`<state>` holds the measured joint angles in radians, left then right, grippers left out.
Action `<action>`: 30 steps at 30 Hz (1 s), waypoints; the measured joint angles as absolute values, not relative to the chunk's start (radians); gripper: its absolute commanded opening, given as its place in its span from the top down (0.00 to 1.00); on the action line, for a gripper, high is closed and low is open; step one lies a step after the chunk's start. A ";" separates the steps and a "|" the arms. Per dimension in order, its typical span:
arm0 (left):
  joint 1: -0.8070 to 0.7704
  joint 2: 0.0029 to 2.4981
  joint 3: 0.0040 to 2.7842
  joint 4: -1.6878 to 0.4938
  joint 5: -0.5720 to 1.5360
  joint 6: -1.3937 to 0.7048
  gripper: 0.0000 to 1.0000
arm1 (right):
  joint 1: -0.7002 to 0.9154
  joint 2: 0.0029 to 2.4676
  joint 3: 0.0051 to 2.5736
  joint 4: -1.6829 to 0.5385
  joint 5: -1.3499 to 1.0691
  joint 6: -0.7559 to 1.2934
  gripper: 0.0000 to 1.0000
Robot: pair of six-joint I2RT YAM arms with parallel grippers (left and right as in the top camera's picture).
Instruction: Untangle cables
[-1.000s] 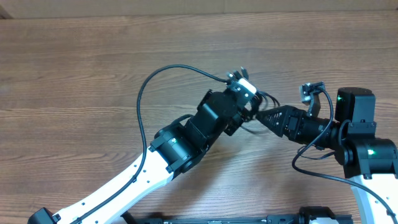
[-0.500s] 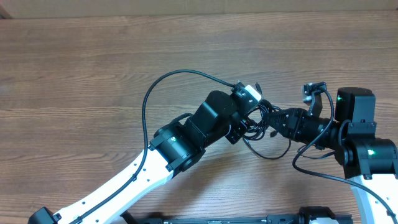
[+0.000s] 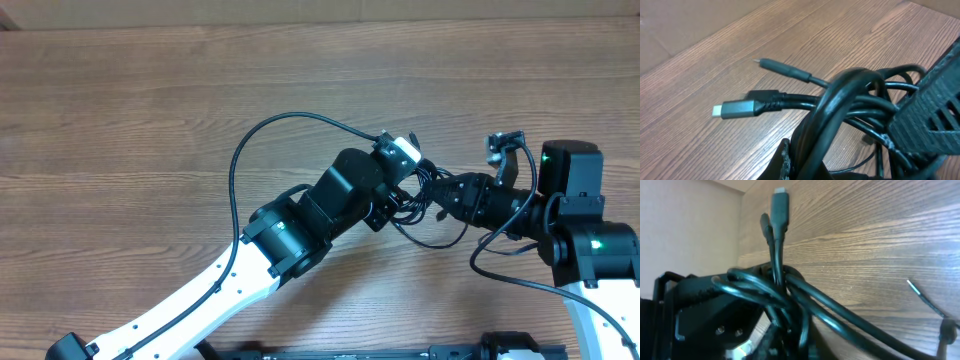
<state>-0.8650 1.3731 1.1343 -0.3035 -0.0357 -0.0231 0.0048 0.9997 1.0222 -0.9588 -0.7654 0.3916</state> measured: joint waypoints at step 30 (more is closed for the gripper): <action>-0.863 1.373 1.134 -0.300 -0.052 -0.023 0.96 | 0.004 1.000 1.022 -0.969 -0.699 0.425 0.96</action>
